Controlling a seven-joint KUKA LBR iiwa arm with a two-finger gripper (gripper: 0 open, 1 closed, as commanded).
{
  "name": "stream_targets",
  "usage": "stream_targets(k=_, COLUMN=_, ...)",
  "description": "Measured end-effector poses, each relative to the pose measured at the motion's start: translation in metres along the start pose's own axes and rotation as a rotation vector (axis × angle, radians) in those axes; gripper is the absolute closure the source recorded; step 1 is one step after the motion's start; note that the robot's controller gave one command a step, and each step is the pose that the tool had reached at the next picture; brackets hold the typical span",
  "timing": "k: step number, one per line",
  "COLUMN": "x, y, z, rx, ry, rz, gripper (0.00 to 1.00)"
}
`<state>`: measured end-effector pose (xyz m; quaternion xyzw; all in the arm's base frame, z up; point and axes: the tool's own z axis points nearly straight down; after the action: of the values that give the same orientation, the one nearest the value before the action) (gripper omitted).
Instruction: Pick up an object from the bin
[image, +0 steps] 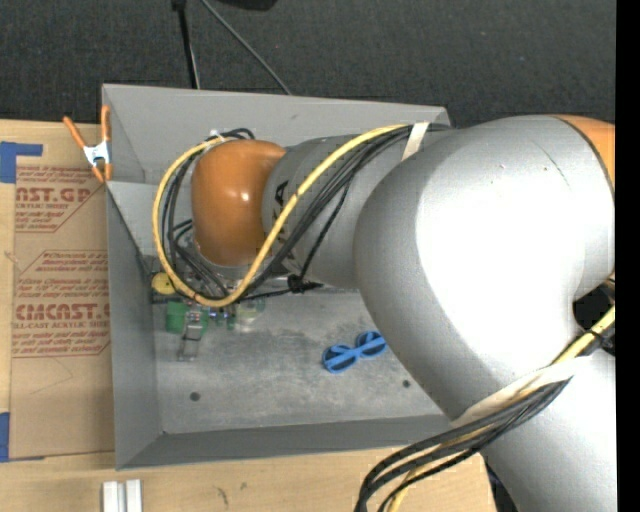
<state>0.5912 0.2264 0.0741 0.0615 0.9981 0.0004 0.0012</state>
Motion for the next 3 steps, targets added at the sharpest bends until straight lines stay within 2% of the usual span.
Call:
stream_targets(k=1, x=0.009, y=-0.057, z=-0.003, rx=0.003, ry=0.002, rz=-0.227, gripper=0.00)
stream_targets(k=2, x=0.010, y=0.002, z=0.004, rx=-0.001, ry=0.001, rz=-0.297, gripper=0.00)
stream_targets(k=3, x=0.009, y=0.001, z=0.003, rx=-0.003, ry=-0.002, rz=-0.293, gripper=1.00)
